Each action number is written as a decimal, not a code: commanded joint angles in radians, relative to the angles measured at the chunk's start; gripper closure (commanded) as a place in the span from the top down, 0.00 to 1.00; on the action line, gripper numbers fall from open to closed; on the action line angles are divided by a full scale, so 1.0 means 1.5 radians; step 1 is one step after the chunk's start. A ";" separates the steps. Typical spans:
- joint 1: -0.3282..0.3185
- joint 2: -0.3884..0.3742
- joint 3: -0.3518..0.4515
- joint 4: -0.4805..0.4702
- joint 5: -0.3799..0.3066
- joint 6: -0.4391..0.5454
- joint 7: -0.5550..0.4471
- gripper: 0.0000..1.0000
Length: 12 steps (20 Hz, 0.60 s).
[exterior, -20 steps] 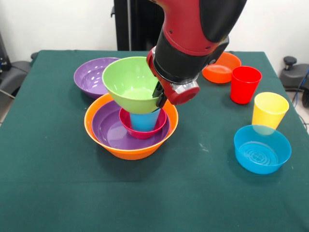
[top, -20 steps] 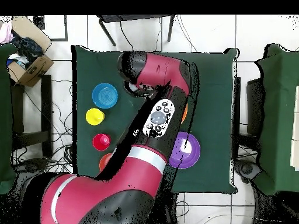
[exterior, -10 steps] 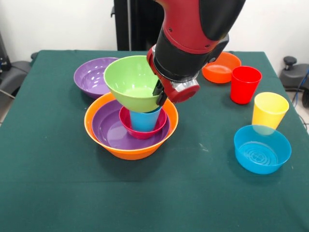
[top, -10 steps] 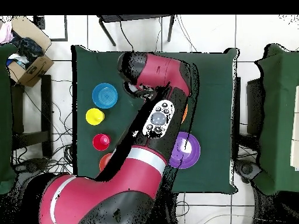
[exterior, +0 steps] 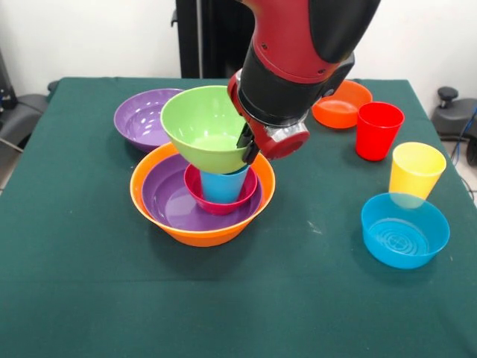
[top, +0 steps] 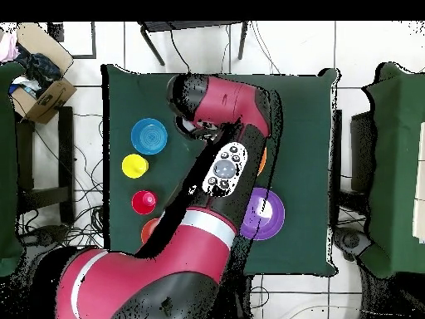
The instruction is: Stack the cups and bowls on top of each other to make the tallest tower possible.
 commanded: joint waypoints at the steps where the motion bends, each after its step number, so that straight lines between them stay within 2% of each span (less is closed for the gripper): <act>1: 0.013 0.028 0.096 0.018 -0.002 -0.004 0.035 0.00; 12: 0.021 0.030 0.097 0.009 0.003 0.003 0.050 0.00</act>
